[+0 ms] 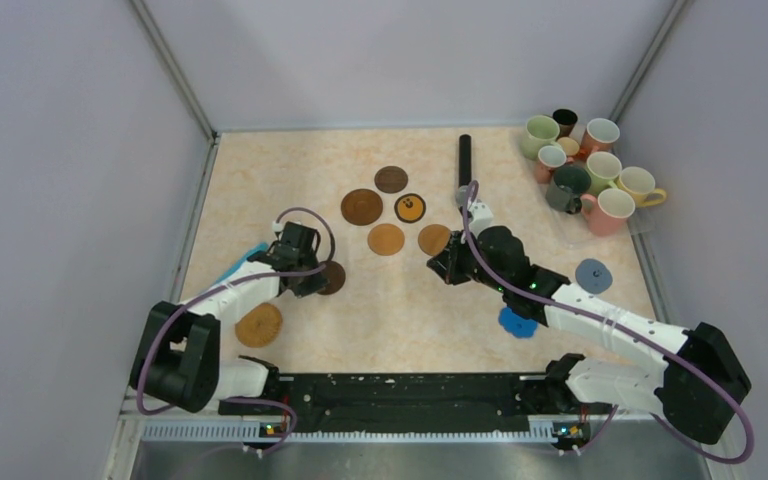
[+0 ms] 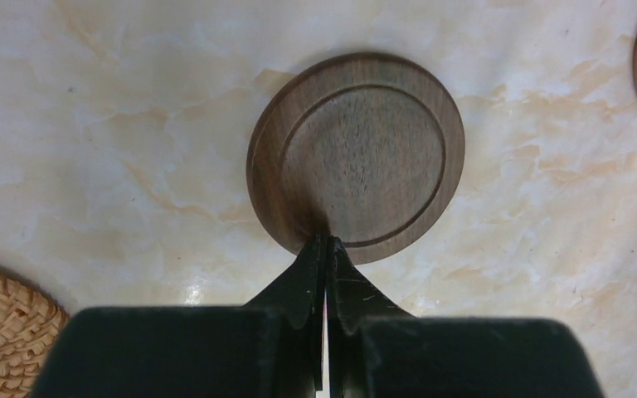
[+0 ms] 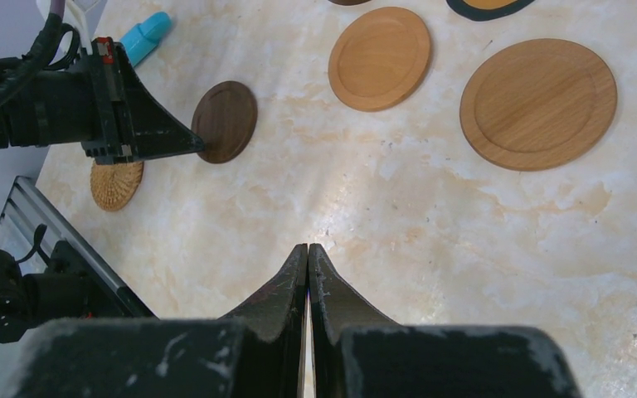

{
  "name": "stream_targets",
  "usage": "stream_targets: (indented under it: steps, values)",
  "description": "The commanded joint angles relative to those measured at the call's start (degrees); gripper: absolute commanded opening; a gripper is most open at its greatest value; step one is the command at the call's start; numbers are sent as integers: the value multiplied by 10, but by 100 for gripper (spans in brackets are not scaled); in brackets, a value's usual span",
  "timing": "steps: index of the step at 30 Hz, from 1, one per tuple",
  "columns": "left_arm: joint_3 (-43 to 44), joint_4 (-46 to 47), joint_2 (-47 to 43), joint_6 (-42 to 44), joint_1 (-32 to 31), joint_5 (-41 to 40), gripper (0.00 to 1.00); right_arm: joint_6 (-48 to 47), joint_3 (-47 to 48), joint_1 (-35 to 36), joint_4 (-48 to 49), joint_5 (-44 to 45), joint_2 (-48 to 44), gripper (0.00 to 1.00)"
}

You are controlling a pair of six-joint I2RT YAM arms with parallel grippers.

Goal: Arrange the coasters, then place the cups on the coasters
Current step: Move the coaster to the center of the board.

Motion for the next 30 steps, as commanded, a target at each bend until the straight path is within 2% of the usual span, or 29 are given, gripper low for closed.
stream_targets:
  steps: [1,5,13,17,22,30]
  values:
    - [-16,-7,-18,-13,2,-11,0,2,-1,3,26,-5,-13,0]
    - [-33,2,-27,-19,2,-13,0,2,-2,3,26,-6,-10,0]
    - [-19,51,15,-30,2,7,0,2,2,3,31,-8,0,0]
    - [7,77,39,-29,2,-17,0,6,3,3,37,-12,6,0]
    - [67,71,109,-29,3,-34,0,5,7,3,31,-13,7,0]
    - [97,97,164,-30,7,-38,0,2,10,3,21,-5,0,0]
